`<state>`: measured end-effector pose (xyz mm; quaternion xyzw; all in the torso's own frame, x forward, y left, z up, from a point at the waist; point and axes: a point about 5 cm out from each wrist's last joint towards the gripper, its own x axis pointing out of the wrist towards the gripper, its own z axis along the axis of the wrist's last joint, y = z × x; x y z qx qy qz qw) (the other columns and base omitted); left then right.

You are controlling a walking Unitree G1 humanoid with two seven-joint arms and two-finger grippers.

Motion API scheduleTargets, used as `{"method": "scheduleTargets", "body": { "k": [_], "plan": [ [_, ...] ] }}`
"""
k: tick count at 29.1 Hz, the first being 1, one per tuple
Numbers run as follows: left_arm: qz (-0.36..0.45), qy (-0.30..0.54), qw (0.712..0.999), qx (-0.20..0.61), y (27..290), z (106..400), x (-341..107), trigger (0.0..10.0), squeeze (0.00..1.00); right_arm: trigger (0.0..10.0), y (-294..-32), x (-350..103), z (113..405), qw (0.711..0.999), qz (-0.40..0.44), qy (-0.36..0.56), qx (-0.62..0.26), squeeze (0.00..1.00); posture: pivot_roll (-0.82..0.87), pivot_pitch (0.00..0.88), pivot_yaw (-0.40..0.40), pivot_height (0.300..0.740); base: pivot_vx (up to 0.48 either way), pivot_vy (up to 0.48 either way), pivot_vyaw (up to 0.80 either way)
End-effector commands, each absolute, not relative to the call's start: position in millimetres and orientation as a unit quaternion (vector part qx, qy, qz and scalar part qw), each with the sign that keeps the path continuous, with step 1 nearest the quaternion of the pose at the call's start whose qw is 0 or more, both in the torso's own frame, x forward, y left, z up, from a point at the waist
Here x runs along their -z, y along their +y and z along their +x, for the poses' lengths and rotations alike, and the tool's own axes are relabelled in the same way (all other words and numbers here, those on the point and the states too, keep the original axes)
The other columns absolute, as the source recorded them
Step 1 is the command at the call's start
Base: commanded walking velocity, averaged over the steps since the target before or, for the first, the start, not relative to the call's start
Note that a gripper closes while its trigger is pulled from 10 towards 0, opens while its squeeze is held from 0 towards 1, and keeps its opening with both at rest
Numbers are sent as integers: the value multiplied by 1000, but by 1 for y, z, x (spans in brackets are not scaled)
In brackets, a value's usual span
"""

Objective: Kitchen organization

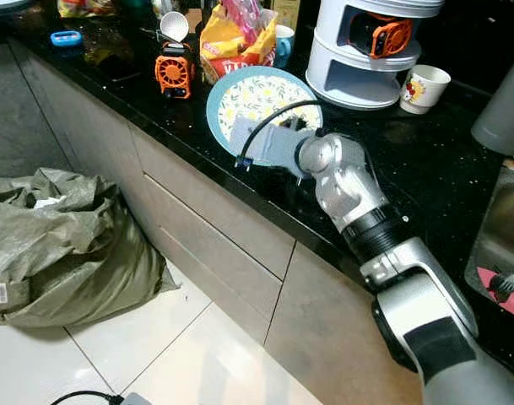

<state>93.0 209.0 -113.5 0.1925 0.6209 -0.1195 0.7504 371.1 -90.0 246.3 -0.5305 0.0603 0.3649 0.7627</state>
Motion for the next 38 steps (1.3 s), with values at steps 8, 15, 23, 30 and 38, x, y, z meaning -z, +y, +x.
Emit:
{"method": "scheduleTargets", "body": {
  "k": [8,15,23,30,38],
  "plan": [
    [196,624,747,119,211,90,114,10000,0,10000,-79,-207,361,731,-511,119,-436,0,69,110,-73,740,0,0,0],
    [196,623,748,119,211,90,114,10000,0,10000,-72,-220,360,769,-445,94,-450,0,70,108,-73,740,0,0,0],
    [195,623,748,120,211,91,114,10000,0,10000,-51,-256,344,794,-250,2,-554,0,72,102,-78,740,0,0,0],
    [194,622,749,120,211,91,113,10000,0,10000,-37,-281,351,830,-174,-77,-524,0,76,96,-82,740,0,0,0],
    [193,622,749,121,210,92,114,10000,0,10000,-36,-261,369,842,-339,-48,-417,0,78,101,-80,740,0,0,0]
  ]
}}
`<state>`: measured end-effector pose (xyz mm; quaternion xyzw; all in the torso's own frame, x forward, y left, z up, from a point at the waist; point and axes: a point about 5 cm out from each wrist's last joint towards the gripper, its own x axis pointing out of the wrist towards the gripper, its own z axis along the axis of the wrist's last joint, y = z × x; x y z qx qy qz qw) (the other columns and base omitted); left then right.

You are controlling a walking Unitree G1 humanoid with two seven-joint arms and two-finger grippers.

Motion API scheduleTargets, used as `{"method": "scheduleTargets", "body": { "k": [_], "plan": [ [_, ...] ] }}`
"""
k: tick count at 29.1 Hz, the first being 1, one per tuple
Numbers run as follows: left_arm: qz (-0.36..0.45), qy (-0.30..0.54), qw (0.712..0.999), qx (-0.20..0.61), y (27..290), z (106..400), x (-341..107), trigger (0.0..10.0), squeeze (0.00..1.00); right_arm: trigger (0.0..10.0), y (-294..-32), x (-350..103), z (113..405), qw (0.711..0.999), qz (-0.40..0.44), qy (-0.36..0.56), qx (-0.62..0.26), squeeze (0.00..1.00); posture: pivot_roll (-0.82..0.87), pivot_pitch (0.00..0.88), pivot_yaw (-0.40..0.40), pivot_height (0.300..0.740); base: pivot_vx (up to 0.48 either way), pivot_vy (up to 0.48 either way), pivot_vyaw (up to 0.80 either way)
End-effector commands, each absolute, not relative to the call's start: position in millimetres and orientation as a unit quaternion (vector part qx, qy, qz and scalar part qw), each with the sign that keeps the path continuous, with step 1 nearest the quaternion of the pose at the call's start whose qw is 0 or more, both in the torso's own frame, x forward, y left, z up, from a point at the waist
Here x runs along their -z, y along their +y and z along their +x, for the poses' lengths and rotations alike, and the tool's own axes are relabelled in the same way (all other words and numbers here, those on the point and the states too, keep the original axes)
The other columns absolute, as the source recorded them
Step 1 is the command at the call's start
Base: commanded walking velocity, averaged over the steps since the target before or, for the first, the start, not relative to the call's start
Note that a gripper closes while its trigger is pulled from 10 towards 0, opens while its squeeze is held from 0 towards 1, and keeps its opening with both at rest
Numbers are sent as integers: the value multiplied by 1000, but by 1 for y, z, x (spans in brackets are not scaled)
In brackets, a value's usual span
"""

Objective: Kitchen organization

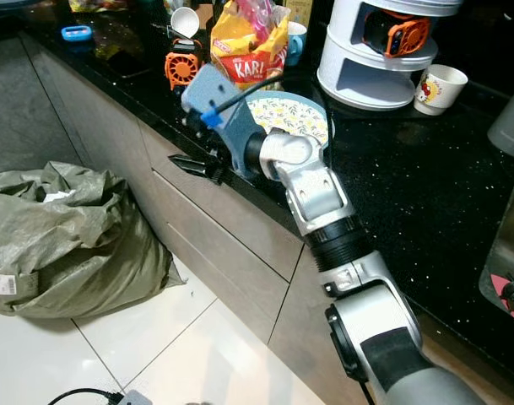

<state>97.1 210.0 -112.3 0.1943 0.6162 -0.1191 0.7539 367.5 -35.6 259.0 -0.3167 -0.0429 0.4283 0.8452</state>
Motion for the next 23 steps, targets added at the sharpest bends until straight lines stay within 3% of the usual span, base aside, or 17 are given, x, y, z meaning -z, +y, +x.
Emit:
{"method": "scheduleTargets", "body": {
  "k": [1,12,19,20,21,22,23],
  "plan": [
    [192,622,749,121,209,92,114,10000,0,10000,-38,-259,371,840,-362,-42,-403,0,79,102,-80,740,0,0,0],
    [190,621,751,123,206,94,114,10000,0,10000,-62,-262,387,863,-383,-2,-329,0,69,105,-79,740,0,0,0],
    [190,621,751,122,208,94,113,10000,0,10000,-74,-260,393,853,-439,14,-282,0,68,105,-78,740,0,0,0],
    [190,621,751,122,208,94,113,10000,0,8941,-76,-260,394,849,-453,17,-273,0,68,105,-78,740,0,0,0],
    [190,621,751,122,208,94,113,10000,0,4824,-78,-259,395,842,-471,18,-263,0,67,105,-78,740,0,0,0],
    [190,621,751,121,208,94,113,10000,0,3373,-80,-259,395,837,-484,20,-256,0,67,105,-78,740,0,0,0],
    [190,621,751,122,208,94,113,10000,0,0,-81,-258,396,832,-494,20,-251,0,67,105,-78,740,0,0,0]
  ]
}}
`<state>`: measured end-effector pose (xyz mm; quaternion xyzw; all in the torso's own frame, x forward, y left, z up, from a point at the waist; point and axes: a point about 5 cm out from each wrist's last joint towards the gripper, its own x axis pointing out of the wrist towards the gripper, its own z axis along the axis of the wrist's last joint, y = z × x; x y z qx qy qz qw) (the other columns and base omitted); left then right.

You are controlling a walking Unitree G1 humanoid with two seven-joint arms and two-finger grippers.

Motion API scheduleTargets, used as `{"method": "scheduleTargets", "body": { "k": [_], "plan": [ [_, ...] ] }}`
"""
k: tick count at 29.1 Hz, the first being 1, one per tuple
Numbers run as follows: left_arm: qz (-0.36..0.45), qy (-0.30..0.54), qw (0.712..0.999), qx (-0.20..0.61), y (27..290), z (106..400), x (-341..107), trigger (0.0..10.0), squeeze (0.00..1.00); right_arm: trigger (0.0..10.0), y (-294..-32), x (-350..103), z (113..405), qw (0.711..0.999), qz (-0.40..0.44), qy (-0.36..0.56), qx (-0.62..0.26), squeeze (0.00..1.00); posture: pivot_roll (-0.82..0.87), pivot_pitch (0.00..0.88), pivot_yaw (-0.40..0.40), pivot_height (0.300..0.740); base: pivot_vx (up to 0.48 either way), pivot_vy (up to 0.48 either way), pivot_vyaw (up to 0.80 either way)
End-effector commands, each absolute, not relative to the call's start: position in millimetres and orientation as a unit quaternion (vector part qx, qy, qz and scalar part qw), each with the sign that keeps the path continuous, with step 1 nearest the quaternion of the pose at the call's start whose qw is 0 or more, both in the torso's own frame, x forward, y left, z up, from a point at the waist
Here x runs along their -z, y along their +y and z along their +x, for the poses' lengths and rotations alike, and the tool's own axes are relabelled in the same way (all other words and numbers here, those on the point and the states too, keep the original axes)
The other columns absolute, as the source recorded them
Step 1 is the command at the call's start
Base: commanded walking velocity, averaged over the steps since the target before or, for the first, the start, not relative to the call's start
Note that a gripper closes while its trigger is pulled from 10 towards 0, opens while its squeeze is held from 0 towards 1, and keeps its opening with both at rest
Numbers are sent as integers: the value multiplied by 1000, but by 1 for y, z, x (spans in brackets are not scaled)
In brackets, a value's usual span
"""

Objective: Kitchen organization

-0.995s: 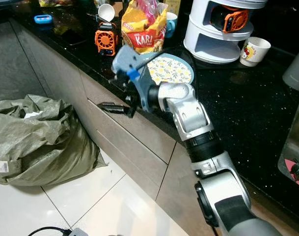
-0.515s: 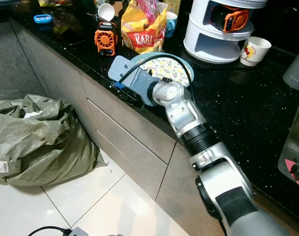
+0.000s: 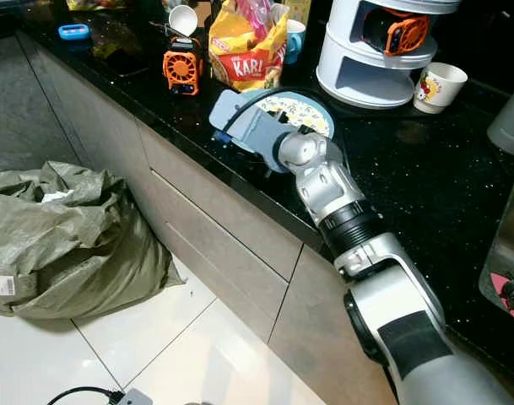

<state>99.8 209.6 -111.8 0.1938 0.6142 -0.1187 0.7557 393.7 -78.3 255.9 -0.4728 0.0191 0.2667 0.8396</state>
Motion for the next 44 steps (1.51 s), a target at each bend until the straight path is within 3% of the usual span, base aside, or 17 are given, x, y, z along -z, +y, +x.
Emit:
{"method": "scheduleTargets", "body": {
  "k": [1,12,21,24,27,29,35,39,44],
  "plan": [
    [190,621,751,122,208,94,113,10000,0,0,-81,-258,396,832,-494,20,-251,0,67,105,-78,740,0,0,0],
    [186,622,751,122,204,92,115,10000,0,0,-85,-257,396,807,-540,22,-237,0,64,110,-81,740,0,0,0],
    [186,622,751,123,205,92,115,10000,0,0,-78,-256,393,816,-521,3,-250,0,63,110,-80,740,0,0,0],
    [187,622,751,122,206,92,114,10000,0,0,-68,-272,384,863,-390,-63,-314,0,67,111,-75,740,0,0,0],
    [187,622,751,122,206,92,114,10000,0,0,-71,-284,377,870,-329,-111,-349,0,68,107,-73,740,0,0,0],
    [188,622,750,122,206,92,114,10000,0,0,-81,-303,365,883,-210,-161,-388,0,67,101,-73,740,0,0,0],
    [190,621,750,122,207,92,114,10000,0,0,-104,-322,352,883,-70,-217,-411,0,68,94,-74,740,0,0,0],
    [191,621,750,123,207,92,114,10000,0,0,-124,-333,343,867,74,-265,-415,0,67,86,-74,740,0,0,0],
    [190,620,751,122,207,93,114,10000,0,0,-145,-328,351,878,178,-270,-353,0,71,81,-76,740,0,0,0]
  ]
}}
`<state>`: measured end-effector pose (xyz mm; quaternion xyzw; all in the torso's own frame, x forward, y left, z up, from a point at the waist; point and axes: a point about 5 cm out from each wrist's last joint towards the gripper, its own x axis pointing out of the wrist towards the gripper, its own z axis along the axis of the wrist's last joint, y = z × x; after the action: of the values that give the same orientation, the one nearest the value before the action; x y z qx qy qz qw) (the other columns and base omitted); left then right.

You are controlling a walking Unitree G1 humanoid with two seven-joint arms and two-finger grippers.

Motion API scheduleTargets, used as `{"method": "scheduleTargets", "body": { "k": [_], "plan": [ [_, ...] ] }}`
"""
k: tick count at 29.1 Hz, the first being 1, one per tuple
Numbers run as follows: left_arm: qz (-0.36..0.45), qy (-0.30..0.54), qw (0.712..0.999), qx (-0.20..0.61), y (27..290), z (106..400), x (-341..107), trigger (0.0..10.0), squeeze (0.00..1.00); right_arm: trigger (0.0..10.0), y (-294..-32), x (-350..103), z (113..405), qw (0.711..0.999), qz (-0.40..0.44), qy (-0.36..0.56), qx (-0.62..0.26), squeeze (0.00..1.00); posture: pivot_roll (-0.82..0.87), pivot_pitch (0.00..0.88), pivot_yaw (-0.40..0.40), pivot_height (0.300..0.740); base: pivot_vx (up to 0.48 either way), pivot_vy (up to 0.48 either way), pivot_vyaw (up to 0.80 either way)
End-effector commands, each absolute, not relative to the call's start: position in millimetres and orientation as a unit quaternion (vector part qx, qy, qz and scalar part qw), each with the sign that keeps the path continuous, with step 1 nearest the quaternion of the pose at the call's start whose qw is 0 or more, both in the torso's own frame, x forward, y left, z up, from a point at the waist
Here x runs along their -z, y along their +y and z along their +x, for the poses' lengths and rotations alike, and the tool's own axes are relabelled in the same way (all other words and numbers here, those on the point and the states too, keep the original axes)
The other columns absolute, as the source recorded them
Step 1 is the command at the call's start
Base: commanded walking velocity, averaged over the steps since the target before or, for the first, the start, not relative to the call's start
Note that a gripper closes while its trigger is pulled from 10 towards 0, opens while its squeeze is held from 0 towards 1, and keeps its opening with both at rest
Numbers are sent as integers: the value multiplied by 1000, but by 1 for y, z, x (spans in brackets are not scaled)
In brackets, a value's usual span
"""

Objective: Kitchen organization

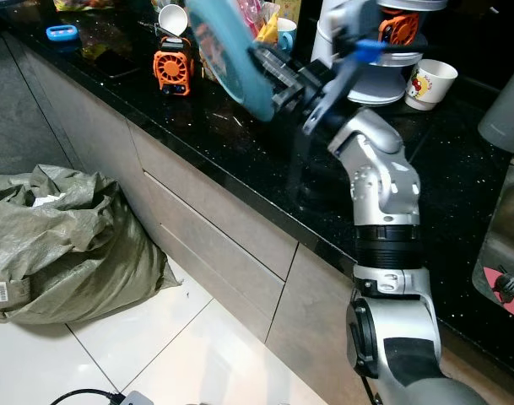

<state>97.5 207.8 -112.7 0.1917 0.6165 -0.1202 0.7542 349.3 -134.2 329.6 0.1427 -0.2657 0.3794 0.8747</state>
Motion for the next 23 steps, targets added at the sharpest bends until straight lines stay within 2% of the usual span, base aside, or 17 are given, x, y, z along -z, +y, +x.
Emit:
{"method": "scheduleTargets", "body": {
  "k": [1,4,8,13,20,23],
  "plan": [
    [190,620,751,122,207,93,114,10000,0,0,-151,-326,352,880,196,-268,-339,0,71,81,-76,740,0,0,0],
    [191,619,752,122,207,96,113,10000,0,0,-166,-324,354,880,247,-271,-301,0,73,77,-65,740,0,0,-800],
    [193,618,752,123,209,98,112,10000,0,0,-179,-323,353,885,257,-276,-274,0,68,77,-56,740,0,0,-800],
    [192,615,754,125,209,101,112,10000,0,0,-185,-322,346,894,223,-279,-271,0,64,80,-51,740,0,0,-800],
    [187,611,759,126,208,102,111,10000,0,0,-187,-327,337,886,206,-290,-296,0,65,82,-51,740,0,0,-800],
    [176,609,763,127,206,102,112,10000,0,0,-188,-328,337,895,180,-292,-284,0,62,85,-48,740,0,0,-533]
  ]
}}
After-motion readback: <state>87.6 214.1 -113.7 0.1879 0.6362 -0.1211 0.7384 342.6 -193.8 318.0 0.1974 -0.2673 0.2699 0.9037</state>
